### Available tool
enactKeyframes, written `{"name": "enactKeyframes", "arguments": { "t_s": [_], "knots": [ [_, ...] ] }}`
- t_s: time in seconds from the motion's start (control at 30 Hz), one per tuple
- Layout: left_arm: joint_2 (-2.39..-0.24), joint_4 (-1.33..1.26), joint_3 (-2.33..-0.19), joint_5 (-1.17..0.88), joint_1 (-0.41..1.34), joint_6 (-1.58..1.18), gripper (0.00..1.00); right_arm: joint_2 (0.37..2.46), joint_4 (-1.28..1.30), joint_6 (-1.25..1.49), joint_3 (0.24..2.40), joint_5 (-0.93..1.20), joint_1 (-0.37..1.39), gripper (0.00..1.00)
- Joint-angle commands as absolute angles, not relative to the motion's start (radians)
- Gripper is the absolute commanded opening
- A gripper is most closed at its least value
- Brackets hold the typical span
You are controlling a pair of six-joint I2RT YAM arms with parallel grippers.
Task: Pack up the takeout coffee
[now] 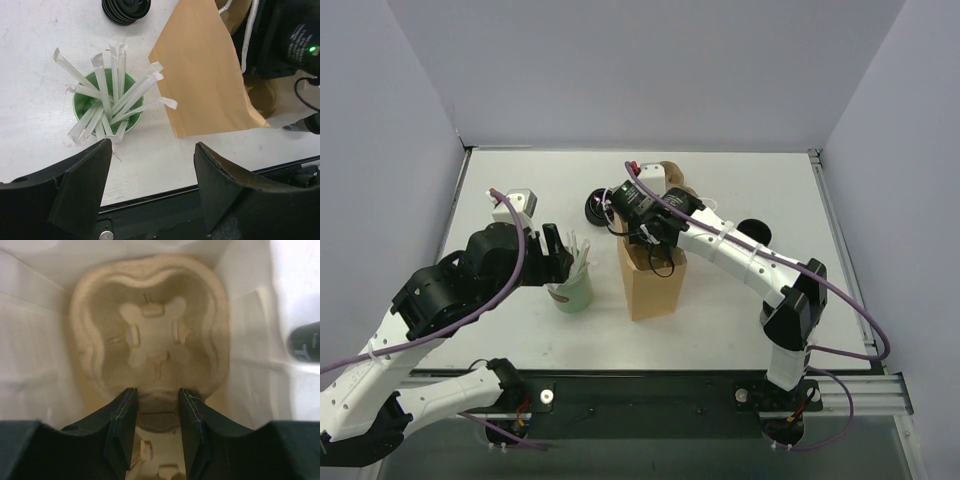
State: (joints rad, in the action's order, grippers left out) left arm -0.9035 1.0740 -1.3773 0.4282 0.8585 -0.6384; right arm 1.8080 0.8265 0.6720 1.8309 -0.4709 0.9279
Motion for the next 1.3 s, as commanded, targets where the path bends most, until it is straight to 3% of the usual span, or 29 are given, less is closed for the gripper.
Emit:
{"name": "enactKeyframes", "arguments": {
  "t_s": [0.0, 0.57, 0.73, 0.83, 0.87, 0.93, 1.07, 1.27],
  "knots": [
    [-0.891, 1.083, -1.391, 0.460, 0.861, -0.629, 0.77, 1.782, 0.773, 0.653, 1.730, -0.413, 0.917, 0.28],
    [-0.894, 1.124, -1.373, 0.479, 0.854, -0.670, 0.76, 1.773, 0.583, 0.664, 1.487, -0.368, 0.891, 0.33],
    [-0.888, 1.120, -1.374, 0.503, 0.854, -0.666, 0.76, 1.799, 0.554, 0.660, 1.485, -0.396, 0.891, 0.46],
    [-0.891, 1.127, -1.397, 0.508, 0.853, -0.663, 0.77, 1.792, 0.554, 0.660, 1.493, -0.410, 0.891, 0.61],
    [-0.896, 1.131, -1.405, 0.509, 0.853, -0.660, 0.77, 1.784, 0.555, 0.658, 1.493, -0.414, 0.891, 0.71],
    [-0.899, 1.132, -1.426, 0.517, 0.853, -0.647, 0.77, 1.755, 0.557, 0.654, 1.496, -0.420, 0.891, 0.78],
    [-0.900, 1.118, -1.436, 0.529, 0.851, -0.632, 0.77, 1.703, 0.609, 0.650, 1.538, -0.408, 0.893, 0.79],
    [-0.907, 1.092, -1.471, 0.541, 0.853, -0.589, 0.77, 1.661, 0.718, 0.652, 1.684, -0.348, 0.893, 0.72]
  ]
}}
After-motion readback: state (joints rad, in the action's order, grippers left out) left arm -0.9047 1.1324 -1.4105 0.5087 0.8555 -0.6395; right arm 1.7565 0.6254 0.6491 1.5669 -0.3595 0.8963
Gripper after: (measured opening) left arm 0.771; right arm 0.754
